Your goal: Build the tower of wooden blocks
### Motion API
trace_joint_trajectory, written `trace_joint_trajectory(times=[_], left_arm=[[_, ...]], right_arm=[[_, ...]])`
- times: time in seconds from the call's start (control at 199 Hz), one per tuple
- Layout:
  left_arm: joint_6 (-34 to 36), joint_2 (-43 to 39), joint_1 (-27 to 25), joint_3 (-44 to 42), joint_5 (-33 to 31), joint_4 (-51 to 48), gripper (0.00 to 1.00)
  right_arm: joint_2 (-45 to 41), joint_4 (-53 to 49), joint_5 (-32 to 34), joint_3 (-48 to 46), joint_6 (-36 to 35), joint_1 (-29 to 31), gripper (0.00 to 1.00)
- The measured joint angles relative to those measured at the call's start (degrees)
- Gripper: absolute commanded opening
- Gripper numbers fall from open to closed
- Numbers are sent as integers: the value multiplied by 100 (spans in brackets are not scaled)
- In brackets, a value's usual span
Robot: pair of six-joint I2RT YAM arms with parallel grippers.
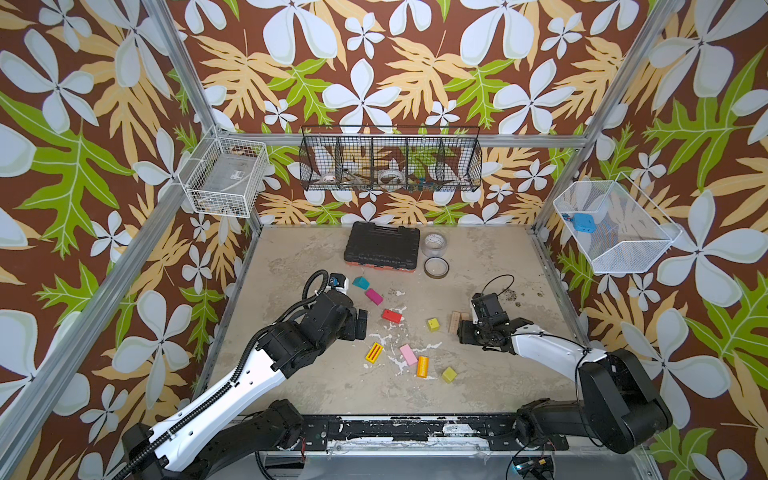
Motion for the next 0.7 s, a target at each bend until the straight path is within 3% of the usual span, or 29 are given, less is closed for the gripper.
trace_joint_trajectory(times=[0.216, 0.702], left_arm=[[4, 0, 2, 0, 70, 0, 95], [22, 52, 4, 0, 107, 2, 93]], right_arm=[[-133, -26, -114, 118, -2, 24, 100], [186, -48, 50, 313, -44, 210, 100]])
